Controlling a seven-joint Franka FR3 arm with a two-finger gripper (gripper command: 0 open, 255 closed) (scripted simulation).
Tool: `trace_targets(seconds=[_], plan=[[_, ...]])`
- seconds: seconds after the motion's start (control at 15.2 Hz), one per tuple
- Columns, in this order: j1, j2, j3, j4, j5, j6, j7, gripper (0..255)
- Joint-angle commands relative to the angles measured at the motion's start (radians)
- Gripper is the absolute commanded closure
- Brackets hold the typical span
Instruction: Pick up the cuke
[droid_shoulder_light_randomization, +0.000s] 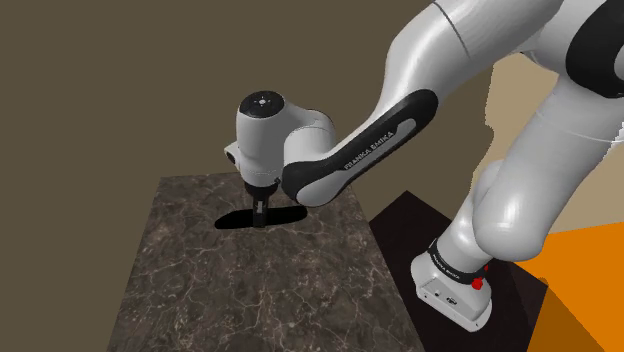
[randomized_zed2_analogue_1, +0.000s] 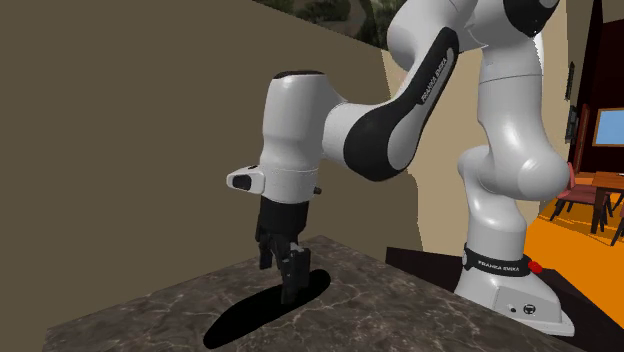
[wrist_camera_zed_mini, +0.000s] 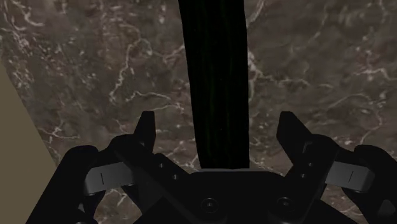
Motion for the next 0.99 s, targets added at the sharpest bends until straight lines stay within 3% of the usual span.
trace_targets(seconds=[0.0, 0.4, 0.46, 0.92], plan=[[0.001, 0.026, -0.003, -0.002, -0.025, 0.024, 0.018, 0], [0.007, 0.08, -0.015, -0.01, -0.084, 0.075, 0.067, 0], [0.007, 0.081, -0.015, -0.009, -0.086, 0.076, 0.067, 255], [0.007, 0.082, -0.015, -0.009, -0.086, 0.076, 0.068, 255]])
